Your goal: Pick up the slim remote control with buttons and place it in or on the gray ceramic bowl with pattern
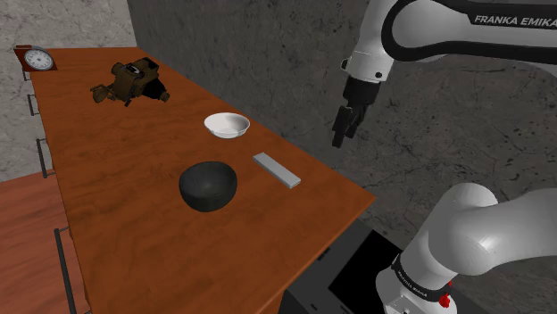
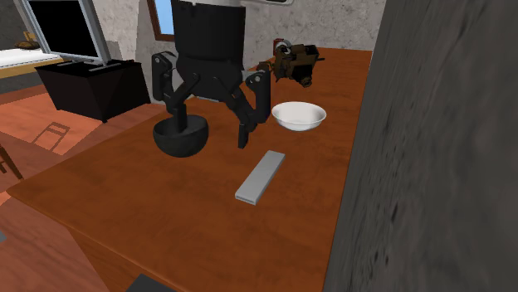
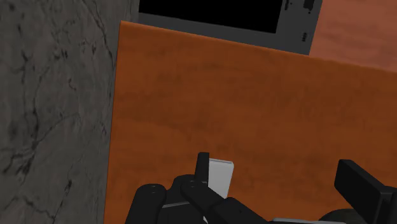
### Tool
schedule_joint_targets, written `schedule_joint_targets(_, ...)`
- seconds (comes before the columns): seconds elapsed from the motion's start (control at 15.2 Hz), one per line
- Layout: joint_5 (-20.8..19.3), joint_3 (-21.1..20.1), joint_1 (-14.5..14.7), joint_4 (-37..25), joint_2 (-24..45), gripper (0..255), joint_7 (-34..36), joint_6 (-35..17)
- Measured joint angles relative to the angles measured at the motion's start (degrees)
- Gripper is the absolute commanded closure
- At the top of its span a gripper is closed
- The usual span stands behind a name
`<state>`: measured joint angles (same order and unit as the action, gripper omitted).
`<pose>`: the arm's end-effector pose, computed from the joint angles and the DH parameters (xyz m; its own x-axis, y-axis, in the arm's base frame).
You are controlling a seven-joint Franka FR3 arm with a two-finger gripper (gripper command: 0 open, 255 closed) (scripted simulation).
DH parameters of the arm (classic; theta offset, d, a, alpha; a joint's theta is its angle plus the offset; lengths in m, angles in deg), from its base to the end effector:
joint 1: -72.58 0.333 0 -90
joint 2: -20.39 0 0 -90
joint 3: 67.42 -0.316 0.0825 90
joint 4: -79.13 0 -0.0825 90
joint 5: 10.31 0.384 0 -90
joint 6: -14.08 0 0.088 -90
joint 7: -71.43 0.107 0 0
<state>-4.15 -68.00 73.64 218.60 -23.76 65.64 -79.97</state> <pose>0.3143 0.0205 0.5553 0.9929 0.1183 -0.0124 0.1164 -0.9880 -0.1016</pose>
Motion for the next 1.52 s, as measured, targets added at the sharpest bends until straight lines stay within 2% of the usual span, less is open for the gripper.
schedule_joint_targets(0.2,-0.24,-0.18,-0.05,0.24,2.03,0,-0.22,-2.32)
schedule_joint_targets(0.86,-2.14,-2.64,-0.31,-0.88,20.45,0,0.15,-20.48)
schedule_joint_targets(1.52,-6.95,-4.00,-0.98,-11.10,43.04,0,2.47,-33.64)
